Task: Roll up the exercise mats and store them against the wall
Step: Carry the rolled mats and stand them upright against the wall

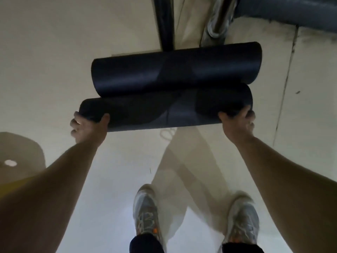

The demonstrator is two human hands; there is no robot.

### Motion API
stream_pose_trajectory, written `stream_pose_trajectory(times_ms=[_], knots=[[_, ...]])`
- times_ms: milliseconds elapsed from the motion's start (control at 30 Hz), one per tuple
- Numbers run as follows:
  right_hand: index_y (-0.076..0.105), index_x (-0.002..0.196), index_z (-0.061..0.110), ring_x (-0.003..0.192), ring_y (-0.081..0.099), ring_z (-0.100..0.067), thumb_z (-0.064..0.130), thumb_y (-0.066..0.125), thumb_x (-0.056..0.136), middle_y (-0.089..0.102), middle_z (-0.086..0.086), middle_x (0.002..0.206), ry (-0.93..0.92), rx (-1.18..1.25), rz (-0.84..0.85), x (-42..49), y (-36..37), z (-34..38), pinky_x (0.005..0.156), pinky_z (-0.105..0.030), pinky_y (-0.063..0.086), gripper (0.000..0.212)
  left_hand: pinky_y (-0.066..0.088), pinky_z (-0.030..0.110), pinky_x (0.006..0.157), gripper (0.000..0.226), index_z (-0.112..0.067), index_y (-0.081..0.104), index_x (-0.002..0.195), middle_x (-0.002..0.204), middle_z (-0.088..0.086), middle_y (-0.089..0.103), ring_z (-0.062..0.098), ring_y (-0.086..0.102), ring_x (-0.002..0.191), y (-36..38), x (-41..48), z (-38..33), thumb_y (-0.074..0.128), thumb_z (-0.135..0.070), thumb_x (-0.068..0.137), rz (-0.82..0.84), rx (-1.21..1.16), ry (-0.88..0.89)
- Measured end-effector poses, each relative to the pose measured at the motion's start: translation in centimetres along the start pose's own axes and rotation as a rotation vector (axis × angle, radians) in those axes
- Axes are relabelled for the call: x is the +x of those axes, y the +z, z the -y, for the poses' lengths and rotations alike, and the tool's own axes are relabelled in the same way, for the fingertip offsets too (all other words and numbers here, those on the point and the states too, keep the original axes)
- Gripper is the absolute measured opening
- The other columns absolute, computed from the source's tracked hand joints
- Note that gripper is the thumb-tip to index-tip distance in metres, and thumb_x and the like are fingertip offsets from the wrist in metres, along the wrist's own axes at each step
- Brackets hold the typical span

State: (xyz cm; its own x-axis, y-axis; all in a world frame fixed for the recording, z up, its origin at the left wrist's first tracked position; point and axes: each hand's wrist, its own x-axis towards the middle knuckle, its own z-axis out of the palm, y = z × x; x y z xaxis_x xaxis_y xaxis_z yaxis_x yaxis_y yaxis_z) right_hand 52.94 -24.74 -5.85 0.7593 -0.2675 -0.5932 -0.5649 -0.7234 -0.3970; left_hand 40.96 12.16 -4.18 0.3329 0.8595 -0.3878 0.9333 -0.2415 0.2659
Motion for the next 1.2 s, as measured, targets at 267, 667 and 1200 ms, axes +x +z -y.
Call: stream_pose_trajectory(times_ms=[267, 667, 1200], knots=[[0.014, 0.16, 0.006, 0.138, 0.036, -0.05, 0.04, 0.07, 0.088, 0.026, -0.025, 0.159, -0.057, 0.12, -0.241, 3.7, 2.7, -1.5, 0.115, -0.056, 0.033, 0.097, 0.043, 0.05, 0.105, 0.079, -0.006, 0.038, 0.145, 0.144, 0.017, 0.046, 0.042, 0.049, 0.129, 1.8, 4.7, 2.4, 0.067, -0.051, 0.087, -0.029, -0.161, -0.084], [0.0, 0.162, 0.029, 0.137, 0.028, -0.054, 0.06, 0.088, 0.068, 0.017, -0.028, 0.156, -0.079, -0.074, -0.186, 3.5, 3.3, -0.1, 0.109, -0.065, 0.04, 0.133, 0.052, 0.041, 0.089, 0.091, -0.015, 0.056, 0.129, 0.115, 0.002, 0.064, 0.027, 0.06, 0.104, 1.7, 6.0, 2.8, 0.078, -0.073, 0.062, -0.021, -0.323, -0.117], [0.012, 0.142, 0.046, 0.119, 0.061, -0.04, 0.057, 0.096, 0.058, 0.045, -0.008, 0.146, 0.589, 1.173, 0.131, -1.9, 13.8, 7.2, 0.074, -0.054, 0.062, 0.12, 0.036, 0.052, 0.115, 0.109, -0.029, 0.032, 0.153, 0.157, 0.003, 0.038, 0.033, 0.042, 0.139, 6.3, 3.4, -10.1, 0.059, -0.088, 0.067, 0.467, 0.615, 0.834]])
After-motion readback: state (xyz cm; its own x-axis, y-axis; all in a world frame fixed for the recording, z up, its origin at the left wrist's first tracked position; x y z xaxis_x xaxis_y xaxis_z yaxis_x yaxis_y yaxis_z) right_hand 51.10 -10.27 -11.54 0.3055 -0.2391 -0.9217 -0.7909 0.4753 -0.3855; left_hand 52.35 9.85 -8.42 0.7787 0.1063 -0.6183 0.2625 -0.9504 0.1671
